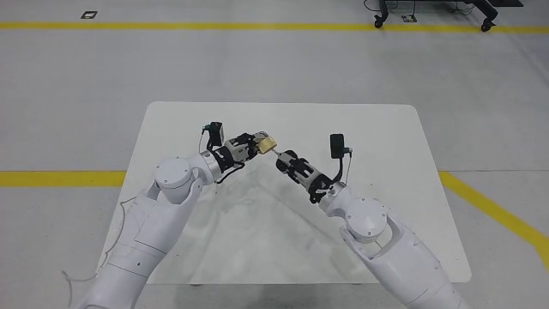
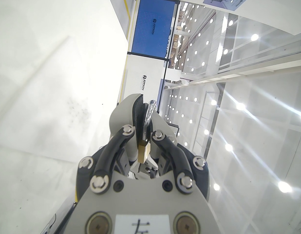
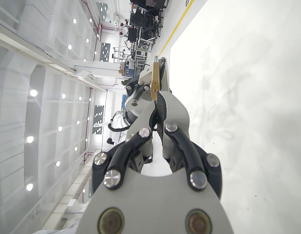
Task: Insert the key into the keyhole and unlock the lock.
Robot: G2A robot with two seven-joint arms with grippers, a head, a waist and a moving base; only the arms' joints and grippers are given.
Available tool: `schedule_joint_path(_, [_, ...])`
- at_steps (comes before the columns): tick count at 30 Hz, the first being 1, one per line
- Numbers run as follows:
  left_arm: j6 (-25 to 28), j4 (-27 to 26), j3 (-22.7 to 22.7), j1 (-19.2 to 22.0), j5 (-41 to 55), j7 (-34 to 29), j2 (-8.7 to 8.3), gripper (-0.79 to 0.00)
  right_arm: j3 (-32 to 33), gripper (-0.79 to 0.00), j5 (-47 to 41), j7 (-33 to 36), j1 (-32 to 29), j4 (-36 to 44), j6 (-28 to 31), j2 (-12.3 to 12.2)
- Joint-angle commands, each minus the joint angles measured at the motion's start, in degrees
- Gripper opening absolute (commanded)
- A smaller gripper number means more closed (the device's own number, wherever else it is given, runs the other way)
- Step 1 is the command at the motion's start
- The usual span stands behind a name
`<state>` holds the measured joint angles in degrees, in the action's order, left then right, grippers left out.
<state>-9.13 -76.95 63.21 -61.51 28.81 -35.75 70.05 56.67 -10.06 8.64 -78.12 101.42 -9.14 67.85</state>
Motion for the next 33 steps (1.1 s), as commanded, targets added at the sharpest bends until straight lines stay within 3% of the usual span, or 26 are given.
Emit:
schedule_joint_path(1, [0.0,0.0,0.0,0.0,-0.3,-0.1,0.01,-0.785,-0.1,-0.785,0.0,-0.5,0.1,-0.2,-0.2,0.2])
schedule_joint_path(33, [-1.5,0.0,0.7,-0.2,-0.9,0.0,0.24,-0.785,-1.3,-0.785,2.6,-5.1,0.8,-1.4,-1.8,2.6])
